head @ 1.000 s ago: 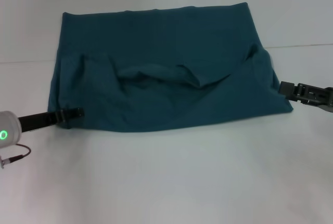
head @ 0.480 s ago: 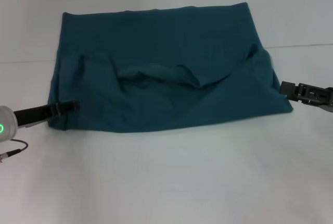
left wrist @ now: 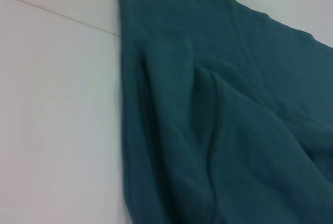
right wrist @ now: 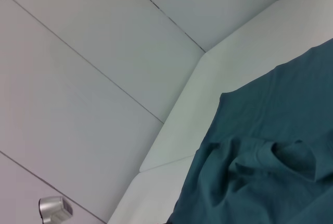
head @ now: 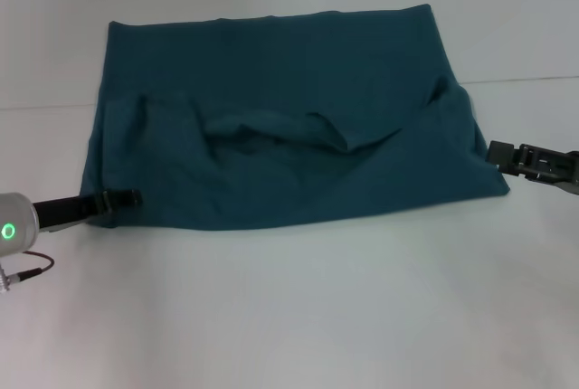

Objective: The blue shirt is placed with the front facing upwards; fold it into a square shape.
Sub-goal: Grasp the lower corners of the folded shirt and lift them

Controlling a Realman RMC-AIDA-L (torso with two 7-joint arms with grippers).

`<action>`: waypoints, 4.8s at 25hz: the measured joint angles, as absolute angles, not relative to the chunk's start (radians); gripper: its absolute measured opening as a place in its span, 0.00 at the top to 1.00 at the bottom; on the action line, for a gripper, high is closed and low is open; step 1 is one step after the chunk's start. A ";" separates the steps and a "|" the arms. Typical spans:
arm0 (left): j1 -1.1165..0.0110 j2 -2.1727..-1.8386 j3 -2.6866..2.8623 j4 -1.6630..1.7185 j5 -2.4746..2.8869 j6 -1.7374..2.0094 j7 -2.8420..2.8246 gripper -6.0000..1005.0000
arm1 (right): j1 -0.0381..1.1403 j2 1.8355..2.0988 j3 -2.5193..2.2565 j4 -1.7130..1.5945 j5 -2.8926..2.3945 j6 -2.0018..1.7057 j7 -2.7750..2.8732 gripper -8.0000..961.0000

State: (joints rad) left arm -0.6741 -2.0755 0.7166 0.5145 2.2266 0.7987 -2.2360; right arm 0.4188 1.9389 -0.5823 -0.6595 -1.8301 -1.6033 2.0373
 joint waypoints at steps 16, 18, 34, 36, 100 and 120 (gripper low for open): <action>-0.684 -2.095 0.738 0.587 2.302 0.817 -2.375 0.50 | 0.406 1.939 -0.558 -0.660 -1.830 -1.612 2.039 0.05; -0.681 -2.099 0.738 0.596 2.302 0.817 -2.374 0.58 | 0.406 1.938 -0.557 -0.660 -1.830 -1.612 2.039 0.05; -0.678 -2.063 0.710 0.647 2.209 1.002 -2.394 0.96 | 0.448 1.872 -0.560 -0.672 -1.989 -1.591 2.068 0.05; -0.685 -2.054 0.710 0.643 2.206 1.003 -2.416 0.96 | 0.469 1.851 -0.559 -0.673 -2.038 -1.558 2.092 0.05; -0.695 -2.059 0.709 0.640 2.156 0.981 -2.450 0.95 | 0.778 1.959 -0.679 -0.477 -2.433 -0.875 2.345 0.16; -0.684 -2.060 0.709 0.639 2.152 0.983 -2.450 0.95 | 0.772 1.926 -0.688 -0.479 -2.428 -0.928 2.350 0.85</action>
